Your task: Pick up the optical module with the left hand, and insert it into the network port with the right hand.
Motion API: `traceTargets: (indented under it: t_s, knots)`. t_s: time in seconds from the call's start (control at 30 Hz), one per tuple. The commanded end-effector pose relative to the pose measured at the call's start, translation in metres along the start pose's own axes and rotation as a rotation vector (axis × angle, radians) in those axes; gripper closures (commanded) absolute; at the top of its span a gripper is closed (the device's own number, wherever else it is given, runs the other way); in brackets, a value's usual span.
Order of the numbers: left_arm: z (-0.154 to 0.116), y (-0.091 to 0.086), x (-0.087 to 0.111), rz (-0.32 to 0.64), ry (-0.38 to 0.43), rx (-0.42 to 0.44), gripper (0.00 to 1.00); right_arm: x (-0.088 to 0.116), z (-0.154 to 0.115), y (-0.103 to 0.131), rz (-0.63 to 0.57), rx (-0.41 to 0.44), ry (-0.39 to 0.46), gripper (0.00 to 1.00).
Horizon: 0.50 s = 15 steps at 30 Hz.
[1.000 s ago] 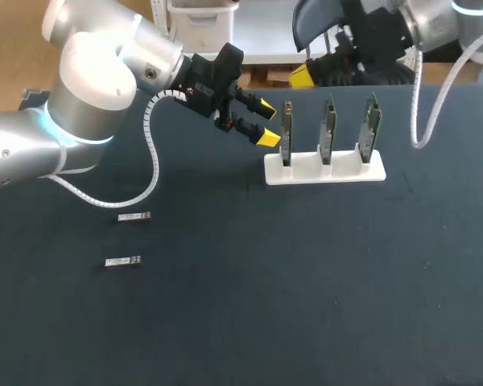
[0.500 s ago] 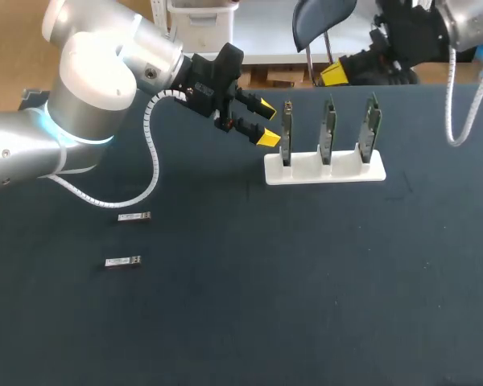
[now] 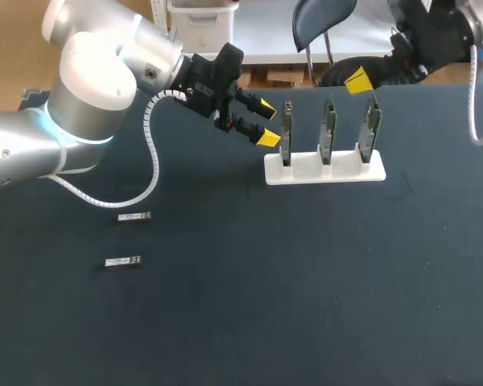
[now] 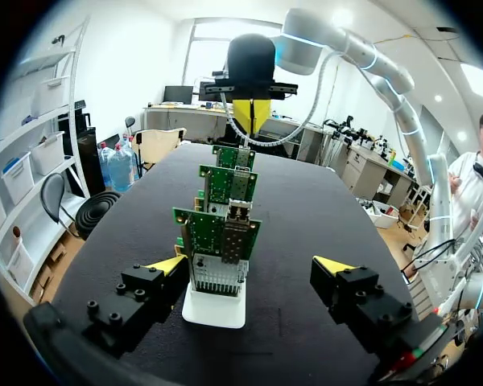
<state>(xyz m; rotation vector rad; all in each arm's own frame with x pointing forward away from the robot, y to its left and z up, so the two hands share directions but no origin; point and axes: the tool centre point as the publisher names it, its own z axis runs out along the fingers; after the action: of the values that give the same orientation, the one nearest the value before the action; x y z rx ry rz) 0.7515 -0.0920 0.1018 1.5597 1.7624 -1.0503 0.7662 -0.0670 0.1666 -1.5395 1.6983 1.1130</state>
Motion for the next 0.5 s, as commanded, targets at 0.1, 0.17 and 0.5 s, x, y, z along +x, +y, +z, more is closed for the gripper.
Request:
traceTargets:
  t_s: [0.1,0.17,0.5]
  knots:
    - [0.000,0.002,-0.001,-0.001,0.003,0.004,0.00,0.007,-0.002,-0.004,0.007,-0.015,0.003,1.00]
    - [0.000,0.002,-0.001,-0.001,0.003,0.004,0.00,0.009,-0.001,-0.005,0.005,-0.029,0.017,1.00]
    - [0.000,0.002,-0.001,-0.001,0.003,0.004,0.00,0.014,0.001,-0.006,0.006,-0.027,0.028,1.00]
